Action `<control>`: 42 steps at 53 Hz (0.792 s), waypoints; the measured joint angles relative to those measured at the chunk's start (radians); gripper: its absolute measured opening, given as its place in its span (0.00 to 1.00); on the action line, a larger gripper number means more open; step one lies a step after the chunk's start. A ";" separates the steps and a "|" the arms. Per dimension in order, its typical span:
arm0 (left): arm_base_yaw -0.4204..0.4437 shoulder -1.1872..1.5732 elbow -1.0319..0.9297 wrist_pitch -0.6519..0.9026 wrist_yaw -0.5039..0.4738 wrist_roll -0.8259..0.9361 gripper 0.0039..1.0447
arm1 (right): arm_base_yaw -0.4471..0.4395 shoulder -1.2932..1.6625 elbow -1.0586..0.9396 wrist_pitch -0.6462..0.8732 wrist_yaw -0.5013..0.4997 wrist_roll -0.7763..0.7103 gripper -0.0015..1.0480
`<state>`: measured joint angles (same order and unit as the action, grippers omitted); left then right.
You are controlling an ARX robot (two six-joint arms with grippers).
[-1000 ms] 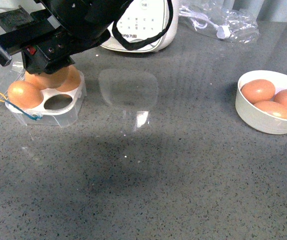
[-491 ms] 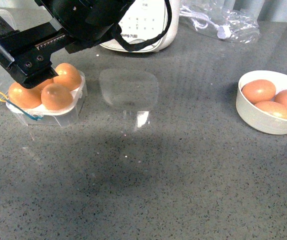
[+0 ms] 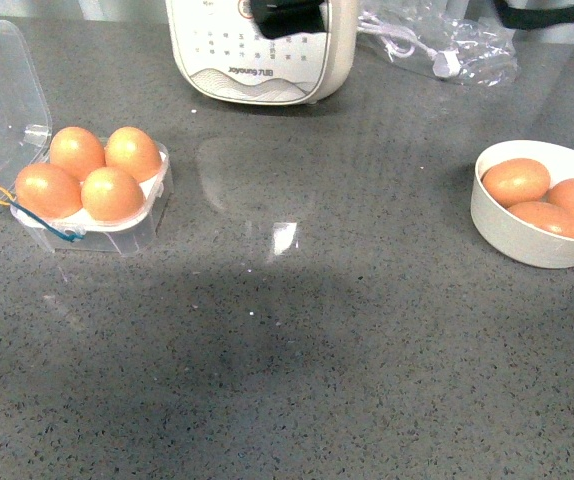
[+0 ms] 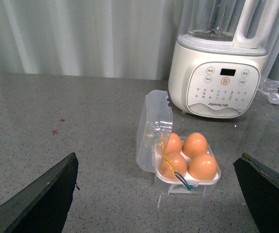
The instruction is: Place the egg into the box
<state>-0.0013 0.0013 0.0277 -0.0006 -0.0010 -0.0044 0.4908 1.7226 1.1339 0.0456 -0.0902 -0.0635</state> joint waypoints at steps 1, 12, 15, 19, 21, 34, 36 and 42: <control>0.000 0.000 0.000 0.000 0.000 0.000 0.94 | -0.011 -0.018 -0.026 0.010 0.016 0.010 0.93; 0.000 0.000 0.000 0.000 0.000 0.000 0.94 | -0.102 -0.192 -0.255 0.154 0.222 0.073 0.93; 0.000 0.000 0.000 0.000 0.000 0.000 0.94 | -0.132 -0.238 -0.309 0.189 0.268 0.089 0.93; 0.000 0.000 0.000 0.000 0.000 0.000 0.94 | -0.158 -0.290 -0.385 0.254 0.334 0.099 0.93; 0.000 0.000 0.000 0.000 0.000 0.000 0.94 | -0.171 -0.315 -0.418 0.270 0.357 0.108 0.93; 0.000 0.000 0.000 0.000 0.000 0.000 0.94 | -0.230 -0.555 -0.652 0.383 0.489 0.134 0.93; 0.000 0.000 0.000 0.000 0.000 0.000 0.94 | -0.237 -0.593 -0.683 0.395 0.497 0.135 0.93; 0.000 0.000 0.000 0.000 0.000 0.000 0.94 | -0.259 -0.726 -0.782 0.394 0.516 0.130 0.93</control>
<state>-0.0013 0.0013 0.0277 -0.0006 -0.0013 -0.0044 0.2317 0.9962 0.3515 0.4397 0.4255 0.0666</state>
